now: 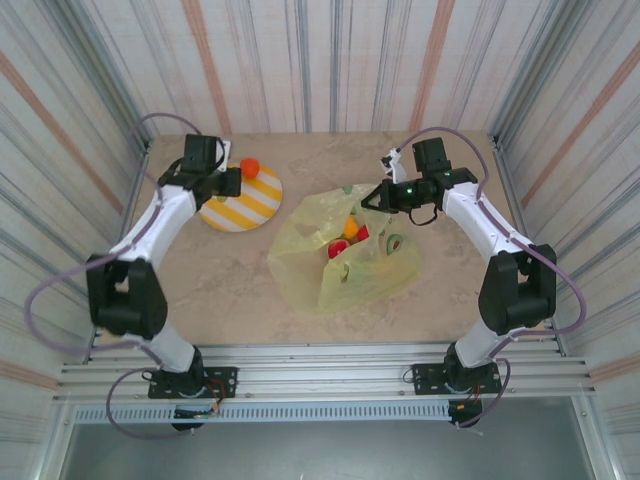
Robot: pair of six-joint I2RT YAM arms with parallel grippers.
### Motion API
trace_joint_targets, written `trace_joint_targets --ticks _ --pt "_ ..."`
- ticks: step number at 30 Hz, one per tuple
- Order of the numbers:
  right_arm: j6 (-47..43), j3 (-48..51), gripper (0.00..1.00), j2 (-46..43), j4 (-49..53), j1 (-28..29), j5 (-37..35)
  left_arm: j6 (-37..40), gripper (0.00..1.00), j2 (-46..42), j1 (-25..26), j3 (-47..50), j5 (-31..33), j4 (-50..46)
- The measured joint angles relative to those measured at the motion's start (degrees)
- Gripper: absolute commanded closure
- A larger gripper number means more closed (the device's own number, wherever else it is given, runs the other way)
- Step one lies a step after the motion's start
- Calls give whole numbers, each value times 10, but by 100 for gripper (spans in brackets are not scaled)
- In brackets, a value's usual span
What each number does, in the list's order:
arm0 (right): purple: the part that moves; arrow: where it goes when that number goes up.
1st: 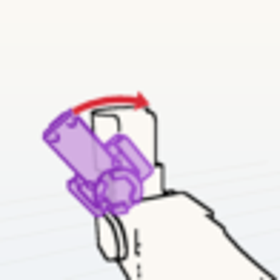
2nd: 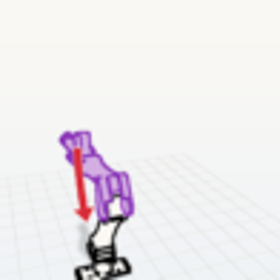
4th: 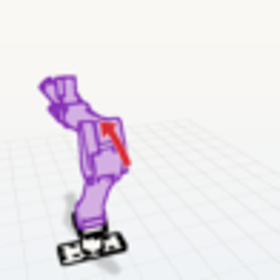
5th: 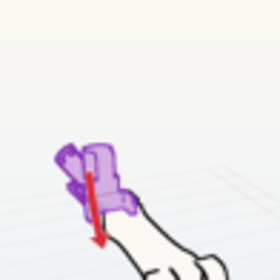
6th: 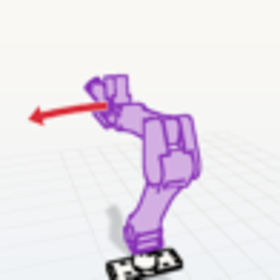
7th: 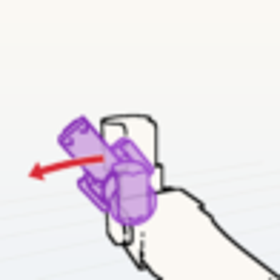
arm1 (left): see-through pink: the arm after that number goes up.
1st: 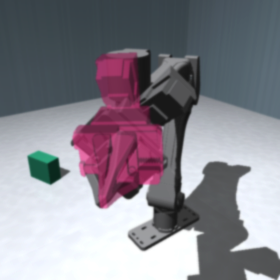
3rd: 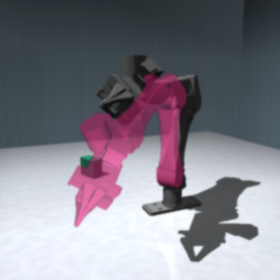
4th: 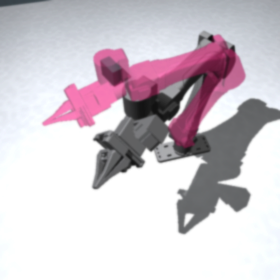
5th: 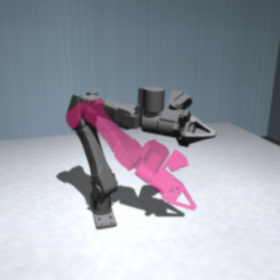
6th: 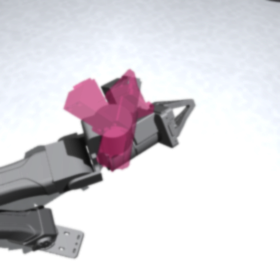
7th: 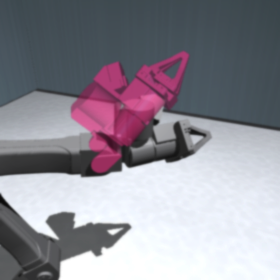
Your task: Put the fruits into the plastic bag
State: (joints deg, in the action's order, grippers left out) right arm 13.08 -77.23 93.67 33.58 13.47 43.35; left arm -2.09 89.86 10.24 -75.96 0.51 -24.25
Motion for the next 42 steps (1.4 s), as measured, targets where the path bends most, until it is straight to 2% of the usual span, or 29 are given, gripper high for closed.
trace_joint_targets --ticks 4,10,15,20,24,34,42 --pt "0 0 100 0 0 -1 0 -45 40 -122 54 82 -63 46" --pt "0 0 100 0 0 -9 0 -103 40 -229 153 171 -141 96" --pt "0 0 100 0 0 -11 0 -120 40 -242 267 211 -160 121" --pt "0 0 100 0 0 -11 0 -122 41 -201 338 223 -159 132" --pt "0 0 100 0 0 -11 0 -122 41 -150 356 229 -137 136" --pt "0 0 100 0 -1 -6 0 -142 41 -38 355 228 -61 168" --pt "0 0 100 0 -2 -3 0 -148 40 47 344 153 -31 215"
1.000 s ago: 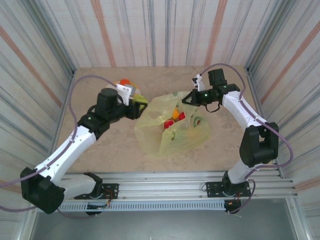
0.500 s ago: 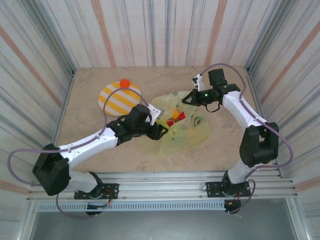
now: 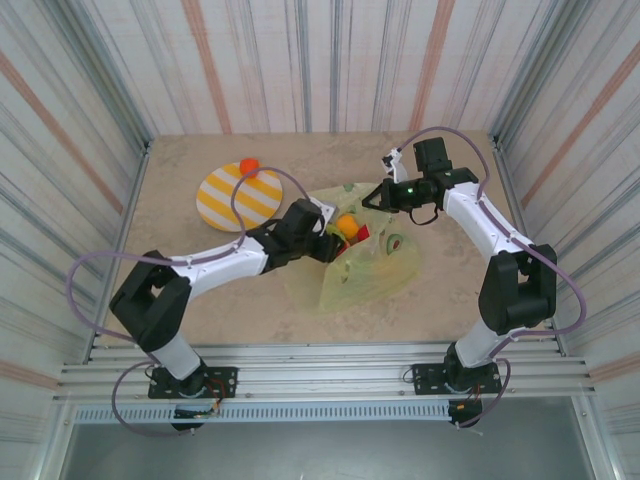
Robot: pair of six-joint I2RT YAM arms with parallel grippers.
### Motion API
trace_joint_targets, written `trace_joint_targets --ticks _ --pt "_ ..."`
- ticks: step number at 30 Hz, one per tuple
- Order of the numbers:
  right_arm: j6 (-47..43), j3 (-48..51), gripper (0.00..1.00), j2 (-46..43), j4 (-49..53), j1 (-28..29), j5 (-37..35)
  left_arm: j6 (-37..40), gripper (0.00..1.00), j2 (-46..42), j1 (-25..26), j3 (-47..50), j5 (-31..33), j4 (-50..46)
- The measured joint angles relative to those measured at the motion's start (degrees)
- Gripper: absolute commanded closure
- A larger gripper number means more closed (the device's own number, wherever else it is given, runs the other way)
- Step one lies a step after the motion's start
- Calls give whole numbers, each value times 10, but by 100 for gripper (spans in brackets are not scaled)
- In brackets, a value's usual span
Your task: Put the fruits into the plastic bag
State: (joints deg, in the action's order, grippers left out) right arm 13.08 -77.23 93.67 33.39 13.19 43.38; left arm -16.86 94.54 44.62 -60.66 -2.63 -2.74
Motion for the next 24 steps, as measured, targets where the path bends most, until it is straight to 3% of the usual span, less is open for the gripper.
trace_joint_targets --ticks 12,24 --pt "0 0 100 0 0 1 0 0 30 73 0 -53 58 43" --pt "0 0 100 0 0 1 0 8 20 79 0 -58 75 43"
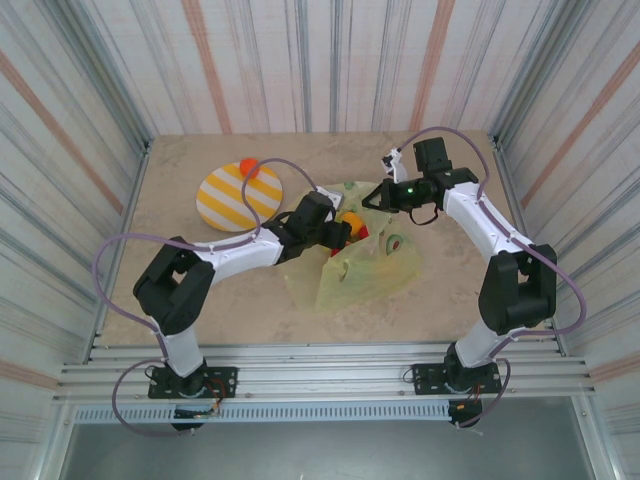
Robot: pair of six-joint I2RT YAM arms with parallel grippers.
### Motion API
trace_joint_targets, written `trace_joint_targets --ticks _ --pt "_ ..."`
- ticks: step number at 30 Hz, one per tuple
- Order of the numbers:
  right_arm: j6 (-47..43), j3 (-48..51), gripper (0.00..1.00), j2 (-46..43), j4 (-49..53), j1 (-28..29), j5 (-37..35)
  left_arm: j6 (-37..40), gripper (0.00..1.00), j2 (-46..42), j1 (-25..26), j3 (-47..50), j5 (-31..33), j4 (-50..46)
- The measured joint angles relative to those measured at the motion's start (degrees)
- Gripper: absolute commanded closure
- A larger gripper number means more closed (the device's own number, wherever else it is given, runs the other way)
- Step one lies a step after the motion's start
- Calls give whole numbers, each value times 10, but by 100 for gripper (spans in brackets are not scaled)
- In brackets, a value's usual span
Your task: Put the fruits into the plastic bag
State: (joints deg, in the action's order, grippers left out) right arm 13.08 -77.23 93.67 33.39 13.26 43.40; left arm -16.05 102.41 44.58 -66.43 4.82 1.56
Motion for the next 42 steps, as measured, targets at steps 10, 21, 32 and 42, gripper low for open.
trace_joint_targets --ticks 10,21,32,42 --pt "0 0 100 0 0 0 0 8 17 -30 0 14 1 -2" --pt "0 0 100 0 0 0 0 32 18 -113 0 65 -72 -19" --pt "0 0 100 1 0 0 0 83 18 -269 -43 118 -158 -48" --pt "0 0 100 1 0 0 0 29 12 -396 -172 165 -154 -31"
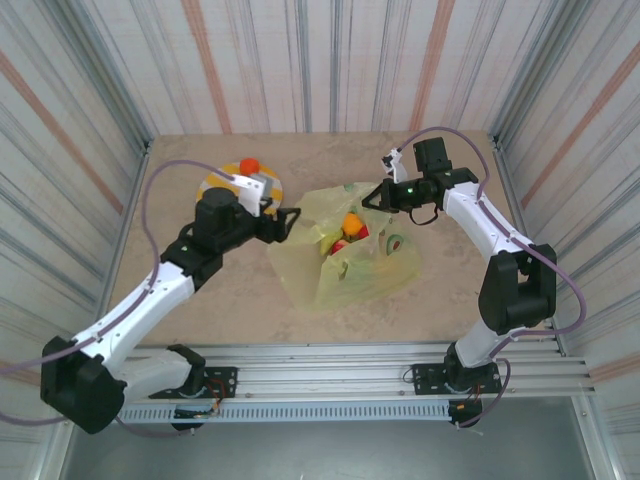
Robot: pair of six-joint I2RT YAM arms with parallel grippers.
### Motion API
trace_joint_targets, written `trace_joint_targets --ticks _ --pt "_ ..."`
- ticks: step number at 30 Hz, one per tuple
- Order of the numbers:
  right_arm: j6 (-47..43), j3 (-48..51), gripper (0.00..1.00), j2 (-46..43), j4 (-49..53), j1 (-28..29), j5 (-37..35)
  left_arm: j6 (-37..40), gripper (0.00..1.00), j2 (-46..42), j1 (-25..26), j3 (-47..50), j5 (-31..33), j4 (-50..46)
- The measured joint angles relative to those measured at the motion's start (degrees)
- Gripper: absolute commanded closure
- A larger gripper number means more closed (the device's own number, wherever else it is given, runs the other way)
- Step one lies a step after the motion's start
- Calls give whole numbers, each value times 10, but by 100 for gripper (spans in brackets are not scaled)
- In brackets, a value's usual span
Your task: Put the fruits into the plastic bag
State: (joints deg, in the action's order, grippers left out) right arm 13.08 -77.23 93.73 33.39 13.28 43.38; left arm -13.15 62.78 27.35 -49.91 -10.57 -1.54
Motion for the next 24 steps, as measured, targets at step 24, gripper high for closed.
trace_joint_targets --ticks 24 --pt "0 8 100 0 -8 2 0 4 2 389 -185 -220 65 -82"
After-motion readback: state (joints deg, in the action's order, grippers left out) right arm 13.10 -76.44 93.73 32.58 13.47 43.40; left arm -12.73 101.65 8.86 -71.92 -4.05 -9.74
